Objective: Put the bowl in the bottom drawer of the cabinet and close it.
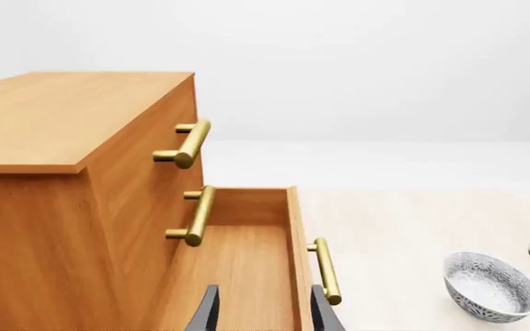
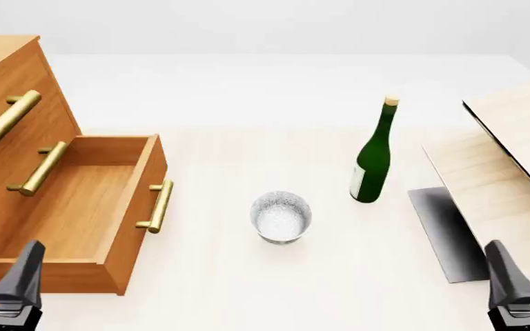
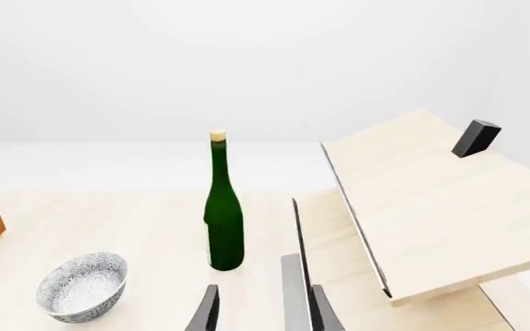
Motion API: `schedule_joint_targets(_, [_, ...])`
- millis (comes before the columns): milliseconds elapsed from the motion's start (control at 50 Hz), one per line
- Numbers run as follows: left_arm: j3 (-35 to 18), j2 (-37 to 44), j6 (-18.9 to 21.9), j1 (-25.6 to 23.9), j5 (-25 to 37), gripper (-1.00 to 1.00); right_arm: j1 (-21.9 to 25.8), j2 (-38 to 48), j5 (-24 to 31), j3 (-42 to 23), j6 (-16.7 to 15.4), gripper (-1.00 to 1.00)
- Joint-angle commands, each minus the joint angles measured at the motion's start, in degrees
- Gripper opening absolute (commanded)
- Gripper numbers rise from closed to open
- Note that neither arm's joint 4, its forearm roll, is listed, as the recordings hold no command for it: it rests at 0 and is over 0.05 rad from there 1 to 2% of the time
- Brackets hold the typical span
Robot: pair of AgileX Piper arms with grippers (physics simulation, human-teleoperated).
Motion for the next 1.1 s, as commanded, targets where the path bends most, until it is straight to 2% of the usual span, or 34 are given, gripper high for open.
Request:
schedule_joint_targets(20, [-0.1, 0.9, -0.6, 1.0, -0.2, 1.00, 0.0, 0.3, -0.1, -0.2, 0.0, 1.00])
schedule_joint_targets(180, [0.0, 3.0, -0.9, 1.1, -1.4, 1.00, 0.0, 0.3, -0.1, -0.2, 0.0, 1.00])
schedule_joint_targets(340, [0.0, 5.0, 0.5, 0.4, -2.6, 1.00, 0.0, 0.3, -0.1, -0.2, 0.0, 1.00])
schedule_joint_targets(380, [0.0, 5.0, 0.5, 0.4, -2.6, 1.00, 0.0, 0.3, -0.1, -0.2, 0.0, 1.00])
schedule_joint_targets(400, [-0.1, 3.5, -0.5, -0.4, -0.7, 1.00, 0.0, 0.3, -0.1, -0.2, 0.0, 1.00])
schedule_joint_targets(420, [0.0, 5.2, 0.5, 0.3, -2.6, 1.00, 0.0, 0.3, -0.1, -0.2, 0.0, 1.00])
schedule_joint_targets(600, [0.0, 8.0, 0.9, -0.4, -4.8, 1.00, 0.1, 0.3, -0.1, -0.2, 0.0, 1.00])
schedule_joint_targets(900, [-1.4, 4.1, 3.3, -2.3, 0.3, 1.00, 0.1, 0.3, -0.1, -0.2, 0.0, 1.00])
schedule_joint_targets(1100, [-5.6, 2.3, 5.1, -4.2, 5.5, 1.00, 0.1, 0.3, -0.1, -0.2, 0.0, 1.00])
